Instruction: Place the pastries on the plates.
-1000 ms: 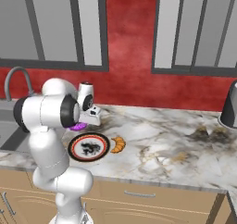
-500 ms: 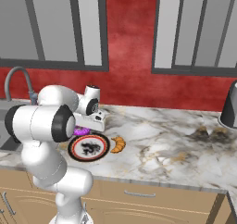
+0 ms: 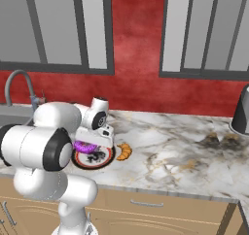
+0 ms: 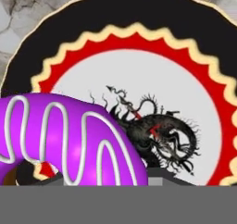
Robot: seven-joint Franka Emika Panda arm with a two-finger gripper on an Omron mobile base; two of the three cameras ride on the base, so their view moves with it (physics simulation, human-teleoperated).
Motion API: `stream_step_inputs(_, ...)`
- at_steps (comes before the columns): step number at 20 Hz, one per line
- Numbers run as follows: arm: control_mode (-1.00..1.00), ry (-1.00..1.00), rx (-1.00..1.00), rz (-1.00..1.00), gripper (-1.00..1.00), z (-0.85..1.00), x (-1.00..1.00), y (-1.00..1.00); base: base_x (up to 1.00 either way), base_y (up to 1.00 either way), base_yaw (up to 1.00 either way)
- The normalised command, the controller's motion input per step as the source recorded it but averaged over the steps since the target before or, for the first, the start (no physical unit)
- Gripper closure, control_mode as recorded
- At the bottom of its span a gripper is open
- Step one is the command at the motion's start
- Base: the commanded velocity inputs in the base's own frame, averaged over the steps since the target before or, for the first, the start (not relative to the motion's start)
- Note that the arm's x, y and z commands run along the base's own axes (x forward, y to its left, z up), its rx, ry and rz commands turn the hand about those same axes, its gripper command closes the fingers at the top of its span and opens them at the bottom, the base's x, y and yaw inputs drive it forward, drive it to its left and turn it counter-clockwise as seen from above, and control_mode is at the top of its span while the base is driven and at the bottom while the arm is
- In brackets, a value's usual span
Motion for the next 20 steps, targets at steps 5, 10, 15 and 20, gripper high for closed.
stream_step_inputs(5, -1.00, 0.10, 0.00, 0.00, 1.00, -0.14, -0.22, -0.27, 0.00, 0.00, 0.00)
stream_step_inputs(10, -1.00, 0.10, 0.00, 0.00, 1.00, -0.18, -0.07, -0.16, 0.00, 0.00, 0.00)
stream_step_inputs(15, -1.00, 0.08, 0.00, 0.00, 1.00, -0.07, 0.00, -0.07, 0.00, 0.00, 0.00)
stream_step_inputs(20, -1.00, 0.03, 0.00, 0.00, 1.00, -0.02, 0.00, -0.04, 0.00, 0.00, 0.00)
